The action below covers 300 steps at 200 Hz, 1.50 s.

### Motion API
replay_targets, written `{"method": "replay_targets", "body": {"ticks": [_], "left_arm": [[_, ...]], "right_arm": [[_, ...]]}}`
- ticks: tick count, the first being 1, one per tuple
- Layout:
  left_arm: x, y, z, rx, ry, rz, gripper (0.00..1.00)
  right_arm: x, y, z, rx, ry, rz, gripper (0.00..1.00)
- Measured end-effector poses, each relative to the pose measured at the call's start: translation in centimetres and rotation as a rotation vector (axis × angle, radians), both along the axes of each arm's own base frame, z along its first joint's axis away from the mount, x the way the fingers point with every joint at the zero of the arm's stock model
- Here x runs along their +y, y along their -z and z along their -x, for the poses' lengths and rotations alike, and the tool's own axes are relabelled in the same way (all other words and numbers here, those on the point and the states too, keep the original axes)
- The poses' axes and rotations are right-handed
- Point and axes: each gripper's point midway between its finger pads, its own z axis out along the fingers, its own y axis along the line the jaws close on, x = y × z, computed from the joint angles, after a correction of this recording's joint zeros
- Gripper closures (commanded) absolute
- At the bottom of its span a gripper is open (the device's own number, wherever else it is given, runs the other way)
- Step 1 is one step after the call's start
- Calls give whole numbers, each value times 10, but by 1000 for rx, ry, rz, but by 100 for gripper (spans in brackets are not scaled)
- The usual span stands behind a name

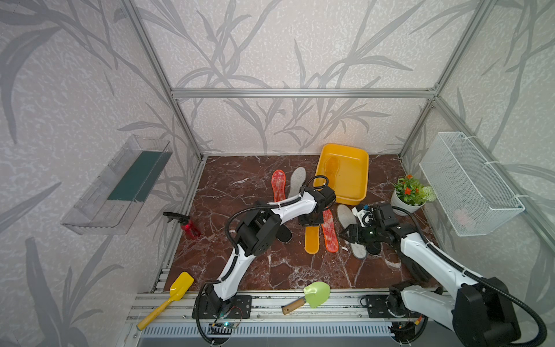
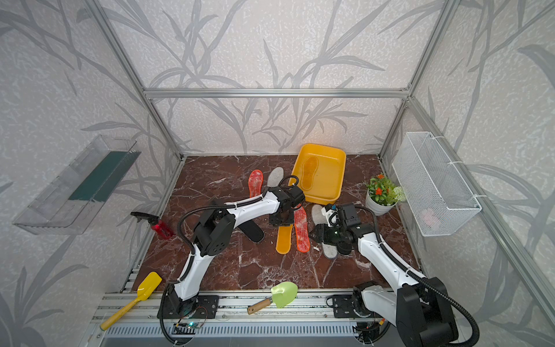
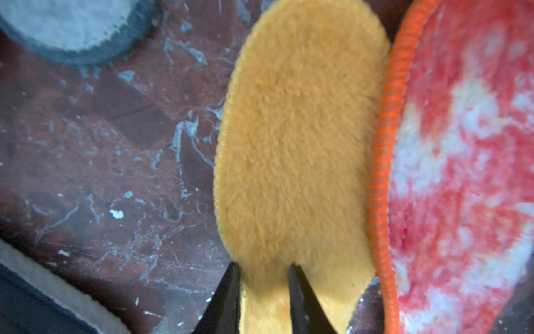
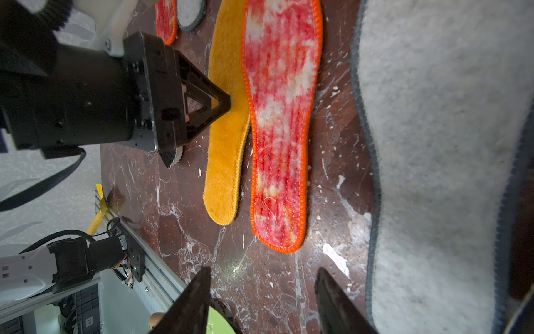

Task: Put the insoles into the storage box
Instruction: Pick up the insole from the center of the board.

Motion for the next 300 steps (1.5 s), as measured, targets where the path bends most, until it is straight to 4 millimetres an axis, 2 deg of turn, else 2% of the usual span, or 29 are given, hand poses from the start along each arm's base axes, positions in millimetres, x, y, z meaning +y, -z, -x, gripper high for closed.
{"method": "replay_targets", "body": {"ticks": [118,173,206,270,300], "left_arm": [[1,0,0,-8,15,6,100],[3,-1,-2,-8,12,16,100],[5,-2,-2,-8,11,22,100],[33,-9,0,12,-2,-39,100],[39,-13,-2,14,-1,-53,100]], "right_arm": [[-5,-2,2,-4,19,19,43],[-5,-2,0,14,16,27,43],[-2,-11,-10,11,9,30,43],[2,-32,-27,-28,3,22,43],[2,-31,-28,-22,1,24,42]]}}
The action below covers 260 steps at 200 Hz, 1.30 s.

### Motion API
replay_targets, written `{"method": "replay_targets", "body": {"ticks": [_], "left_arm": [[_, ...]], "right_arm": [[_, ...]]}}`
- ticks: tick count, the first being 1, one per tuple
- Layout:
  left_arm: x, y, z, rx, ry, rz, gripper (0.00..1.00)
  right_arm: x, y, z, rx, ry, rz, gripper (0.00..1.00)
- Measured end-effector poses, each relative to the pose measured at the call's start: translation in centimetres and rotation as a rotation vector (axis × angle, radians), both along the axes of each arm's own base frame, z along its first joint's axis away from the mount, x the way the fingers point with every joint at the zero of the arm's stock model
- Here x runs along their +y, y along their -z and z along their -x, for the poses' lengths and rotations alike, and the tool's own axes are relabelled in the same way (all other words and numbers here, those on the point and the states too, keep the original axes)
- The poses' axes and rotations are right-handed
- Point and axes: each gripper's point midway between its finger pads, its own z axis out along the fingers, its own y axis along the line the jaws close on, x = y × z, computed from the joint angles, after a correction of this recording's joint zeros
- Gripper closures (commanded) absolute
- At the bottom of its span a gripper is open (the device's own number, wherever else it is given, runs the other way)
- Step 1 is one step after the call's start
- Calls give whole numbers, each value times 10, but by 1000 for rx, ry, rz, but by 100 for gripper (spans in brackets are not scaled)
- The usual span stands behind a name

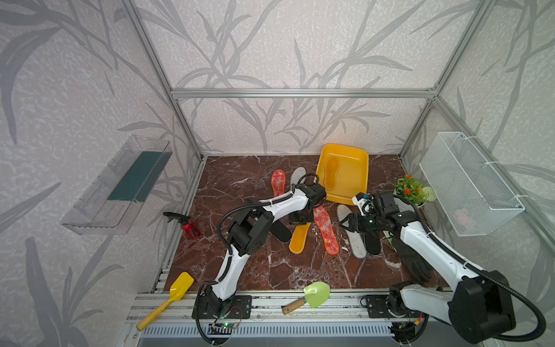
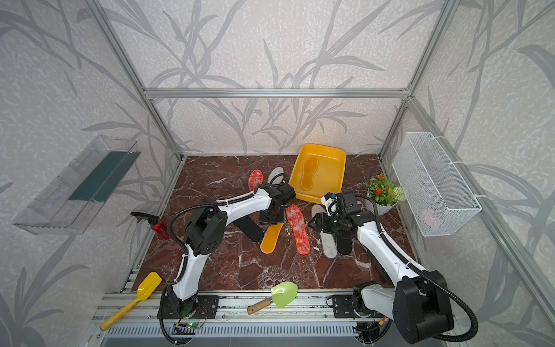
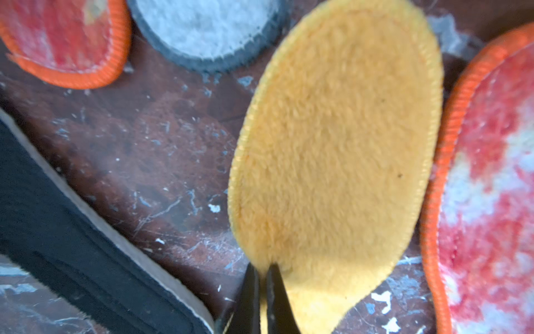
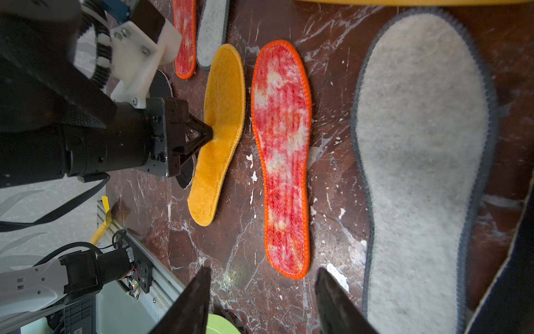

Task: Put the insoles into the storage box
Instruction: Pick up the insole from the center of the board.

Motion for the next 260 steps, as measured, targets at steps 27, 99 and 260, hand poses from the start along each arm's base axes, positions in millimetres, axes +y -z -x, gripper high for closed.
{"method": "replay_targets", "body": {"ticks": [27,99,260], "left_arm": [[-4,-11,-8,-28,12,6,100],[-33,-83,-29,-164,37,173,100],[-75,-153,-29,-277,48,451,100]], "right_arm": [[1,0,1,7,-2,-6,42],[12,-29,-11,-26,-16,-74,44],[46,-65,-56,-88,-9,-206,53]]}}
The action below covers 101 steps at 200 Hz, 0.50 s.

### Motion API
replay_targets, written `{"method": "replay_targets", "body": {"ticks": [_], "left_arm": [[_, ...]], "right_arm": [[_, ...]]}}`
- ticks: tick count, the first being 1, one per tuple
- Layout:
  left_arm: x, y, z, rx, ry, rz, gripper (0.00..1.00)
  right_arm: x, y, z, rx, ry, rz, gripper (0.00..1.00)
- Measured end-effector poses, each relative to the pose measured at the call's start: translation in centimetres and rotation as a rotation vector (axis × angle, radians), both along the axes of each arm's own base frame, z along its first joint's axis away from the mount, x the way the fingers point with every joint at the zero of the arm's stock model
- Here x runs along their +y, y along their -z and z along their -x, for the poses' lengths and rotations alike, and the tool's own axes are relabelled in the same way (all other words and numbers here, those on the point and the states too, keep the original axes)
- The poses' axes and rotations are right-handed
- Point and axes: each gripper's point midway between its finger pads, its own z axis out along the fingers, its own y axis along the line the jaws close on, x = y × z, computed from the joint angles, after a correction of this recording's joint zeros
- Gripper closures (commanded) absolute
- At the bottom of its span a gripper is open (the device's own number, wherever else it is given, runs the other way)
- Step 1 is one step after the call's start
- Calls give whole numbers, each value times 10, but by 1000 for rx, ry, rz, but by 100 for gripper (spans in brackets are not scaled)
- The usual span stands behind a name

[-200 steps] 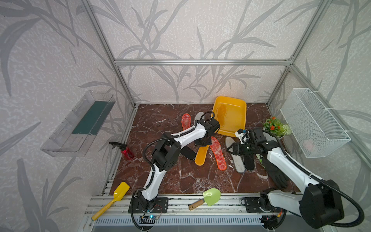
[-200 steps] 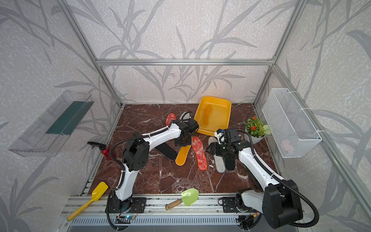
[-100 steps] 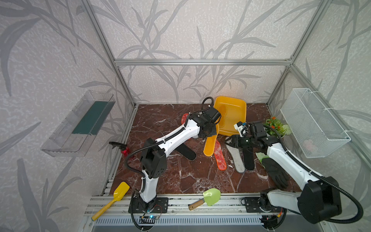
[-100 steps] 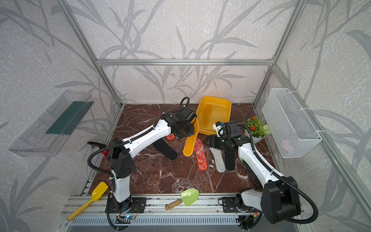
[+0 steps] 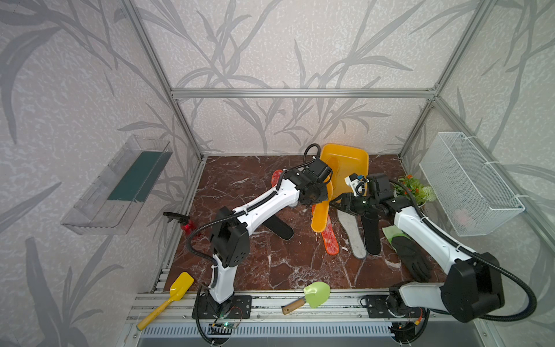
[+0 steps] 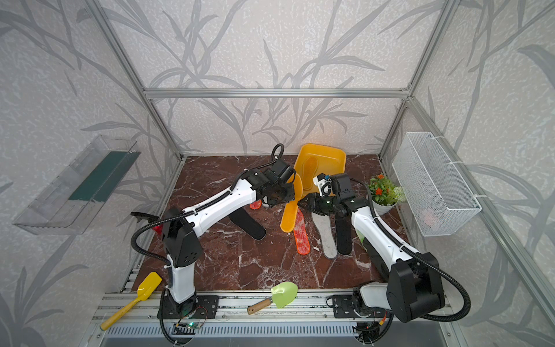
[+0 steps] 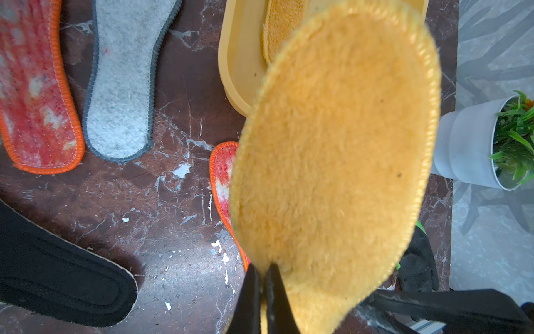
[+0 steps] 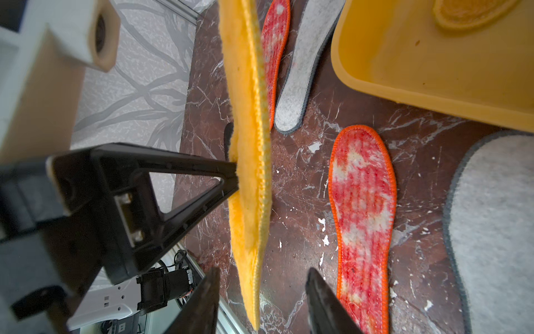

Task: Put the insoles into the storage box
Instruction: Pick up the insole from the center of the board.

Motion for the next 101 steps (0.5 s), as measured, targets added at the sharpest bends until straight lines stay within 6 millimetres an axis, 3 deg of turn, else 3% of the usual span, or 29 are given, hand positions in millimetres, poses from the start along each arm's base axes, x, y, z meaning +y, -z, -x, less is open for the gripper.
{"method": "replay_targets", "body": {"ticks": [47,101], "left_arm": [[-2,-1,0,0,3,9,100],[-4,-1,0,4,2,20,100]], "right_arm": [[4,4,-12,17,12,-10,59],[10,3,-22,7,11,-11,72]]}}
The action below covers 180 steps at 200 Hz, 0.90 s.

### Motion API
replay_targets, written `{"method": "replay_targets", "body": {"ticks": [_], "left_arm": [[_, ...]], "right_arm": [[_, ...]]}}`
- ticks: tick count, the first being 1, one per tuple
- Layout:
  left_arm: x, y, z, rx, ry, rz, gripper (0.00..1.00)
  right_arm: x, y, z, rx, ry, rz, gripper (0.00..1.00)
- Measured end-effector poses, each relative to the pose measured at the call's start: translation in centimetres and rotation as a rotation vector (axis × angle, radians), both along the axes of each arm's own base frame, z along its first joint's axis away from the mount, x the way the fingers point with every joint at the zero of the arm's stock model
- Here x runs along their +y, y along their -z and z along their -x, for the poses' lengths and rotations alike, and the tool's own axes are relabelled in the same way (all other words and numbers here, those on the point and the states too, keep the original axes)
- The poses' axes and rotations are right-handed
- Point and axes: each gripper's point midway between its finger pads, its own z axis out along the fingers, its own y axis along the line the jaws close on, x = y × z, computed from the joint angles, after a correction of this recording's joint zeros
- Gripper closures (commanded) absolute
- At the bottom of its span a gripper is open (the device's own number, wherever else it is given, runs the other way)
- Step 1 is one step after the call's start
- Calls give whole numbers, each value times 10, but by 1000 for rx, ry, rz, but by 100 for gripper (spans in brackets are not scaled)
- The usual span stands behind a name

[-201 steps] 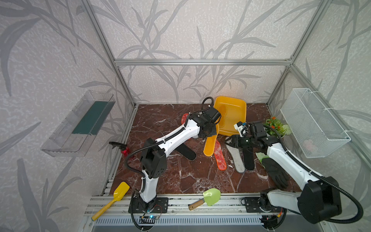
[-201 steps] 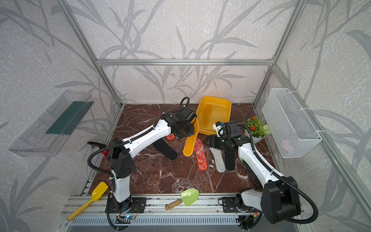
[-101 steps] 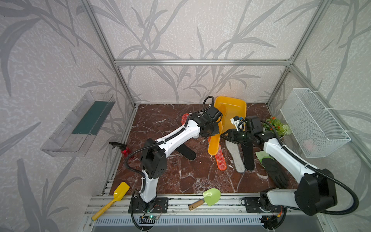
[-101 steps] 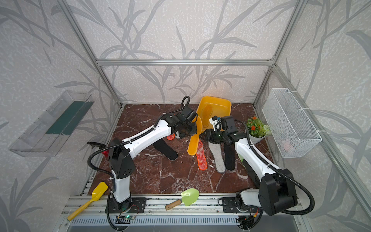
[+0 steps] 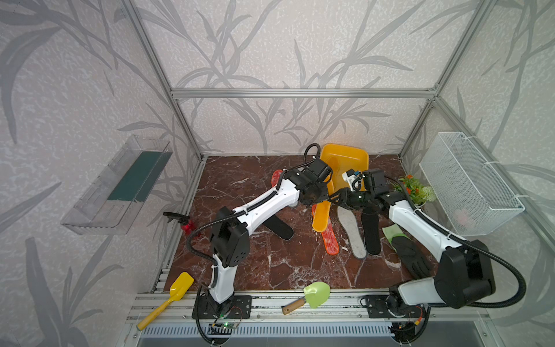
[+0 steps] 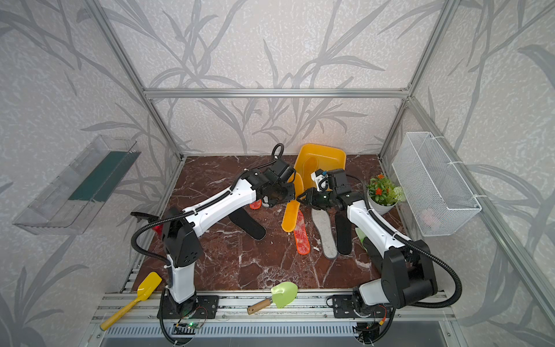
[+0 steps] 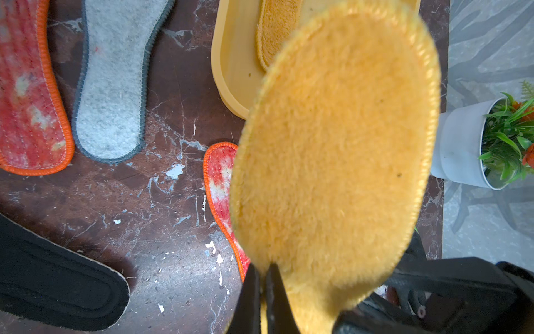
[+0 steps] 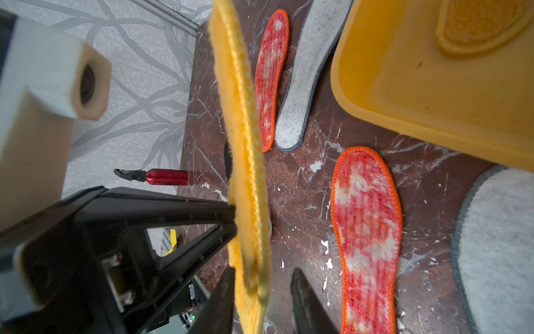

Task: Put the insoles into the storage box
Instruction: Pick up the insole from the center of the board.

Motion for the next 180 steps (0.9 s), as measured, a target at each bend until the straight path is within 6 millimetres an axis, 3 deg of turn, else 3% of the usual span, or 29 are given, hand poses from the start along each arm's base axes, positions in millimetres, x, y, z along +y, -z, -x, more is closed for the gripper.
{"method": "replay_targets", "body": {"ticks": [68,100,129,158,180], "left_arm": [[-1,7,0,12,0,-10,100],[-1,9,-1,13,-1,-14,100],[-2,12,-3,16,-2,-17,100],[-2,12,-5,11,-6,-19,88],[-2,12,-4,15,-9,-17,65]], "right_arm": [[3,10,-5,21,1,1,83],[6,8,-8,11,1,-13,100],[8,6,-10,7,5,-25,100],[7,5,-12,-2,12,-23,100],[5,5,-14,-18,27,-13,100]]}}
